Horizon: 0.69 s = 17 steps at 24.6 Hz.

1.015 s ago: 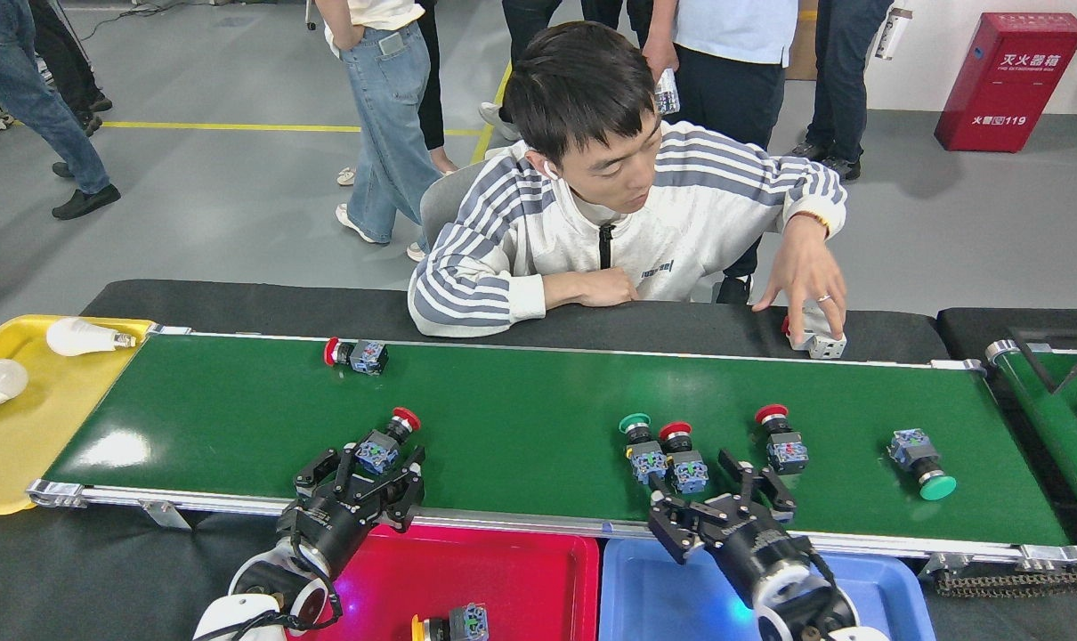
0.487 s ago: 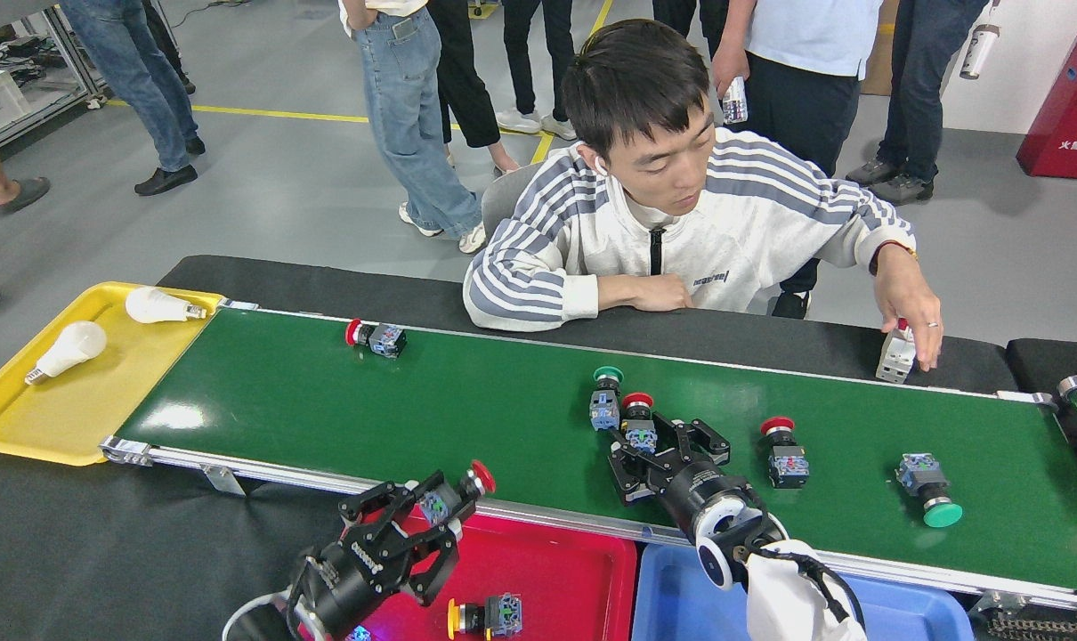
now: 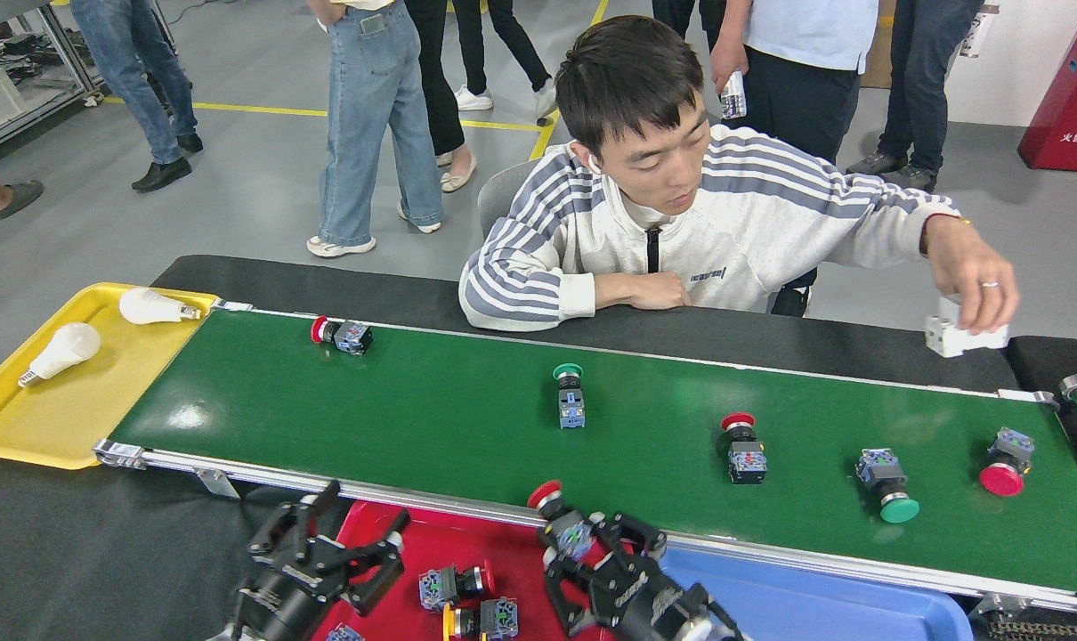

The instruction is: Pick switch part from conveyor to tray

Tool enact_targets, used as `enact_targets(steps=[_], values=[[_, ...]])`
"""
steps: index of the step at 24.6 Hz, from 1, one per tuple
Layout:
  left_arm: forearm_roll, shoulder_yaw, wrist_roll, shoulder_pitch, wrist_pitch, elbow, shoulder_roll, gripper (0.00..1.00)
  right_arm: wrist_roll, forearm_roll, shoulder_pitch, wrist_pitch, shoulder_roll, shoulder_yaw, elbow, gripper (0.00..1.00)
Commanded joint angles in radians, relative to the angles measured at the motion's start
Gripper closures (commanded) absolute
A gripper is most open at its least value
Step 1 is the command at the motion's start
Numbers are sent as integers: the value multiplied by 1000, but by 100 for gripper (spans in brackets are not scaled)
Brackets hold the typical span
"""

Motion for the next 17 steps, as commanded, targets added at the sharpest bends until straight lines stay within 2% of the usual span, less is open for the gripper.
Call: enact_targets(steps=[1, 3, 4, 7, 9, 13, 17], values=[[5, 33, 22, -10, 33, -9, 9, 0, 8, 1, -8, -72, 0, -6, -21, 0], [5, 35, 25, -8, 26, -9, 11, 0, 8, -5, -9, -69, 1, -27, -23, 0], [5, 37, 25, -7, 20, -11, 11, 0, 5, -7, -2, -61, 1, -81, -27, 0], [5, 41, 25, -4, 14, -13, 36, 0, -14, -8, 72, -26, 23, -340, -43, 0], [5, 33, 25, -4, 13, -13, 62, 0, -81, -8, 155, 6, 79, -541, -63, 0], [-1, -14, 18, -22, 13, -17, 75, 0, -153, -8, 275, 32, 124, -800, -89, 0], [-9, -131, -24, -77, 26, -3, 65, 0, -158, -8, 307, 35, 119, -905, -81, 0]])
